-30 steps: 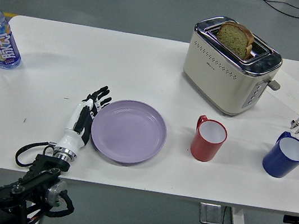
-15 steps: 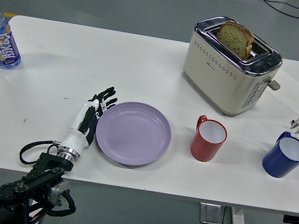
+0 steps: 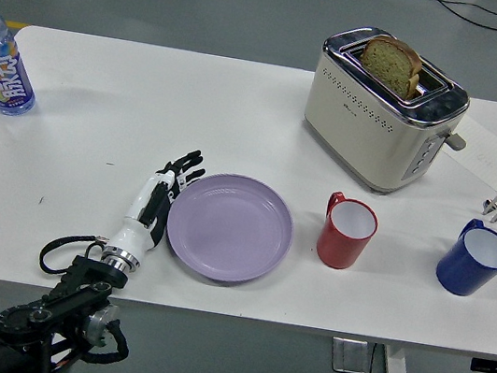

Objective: Push plate across desktop

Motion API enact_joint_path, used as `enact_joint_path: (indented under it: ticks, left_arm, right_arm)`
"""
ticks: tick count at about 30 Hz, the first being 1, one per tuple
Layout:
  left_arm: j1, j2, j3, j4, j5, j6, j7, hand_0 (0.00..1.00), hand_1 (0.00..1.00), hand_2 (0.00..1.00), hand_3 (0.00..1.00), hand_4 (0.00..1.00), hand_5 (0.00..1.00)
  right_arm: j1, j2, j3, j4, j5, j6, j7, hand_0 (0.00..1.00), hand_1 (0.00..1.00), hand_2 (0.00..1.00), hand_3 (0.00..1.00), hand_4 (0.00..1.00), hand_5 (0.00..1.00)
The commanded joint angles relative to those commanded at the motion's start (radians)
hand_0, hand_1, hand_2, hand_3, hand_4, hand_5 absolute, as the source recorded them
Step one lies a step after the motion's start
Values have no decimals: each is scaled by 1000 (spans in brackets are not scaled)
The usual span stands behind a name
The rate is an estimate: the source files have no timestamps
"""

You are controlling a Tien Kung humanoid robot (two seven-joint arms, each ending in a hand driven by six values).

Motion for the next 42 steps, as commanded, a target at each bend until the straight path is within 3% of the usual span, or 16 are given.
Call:
enact_joint_path:
  ticks: [18,27,35,42]
  left_arm:
    - [-9,0,41,-14,-3,-7,0,857,877,918,871,453,998]
    - [-7,0,18,-16,0,-4,0,857,877,918,870,453,998]
    - [-1,0,-53,-21,35,10,0,856,877,918,870,452,998]
    - [17,0,-202,-54,100,23,0,842,863,907,860,452,998]
  right_arm:
    - [0,1,1,0,-2,0,0,607,546,630,627,136,357]
    - [-1,1,-3,0,2,-1,1,607,545,630,627,136,357]
    - [-1,0,0,0,2,-1,-1,607,545,630,627,136,356]
    - [5,-3,1,0,6,-2,-1,607,545,630,627,136,356]
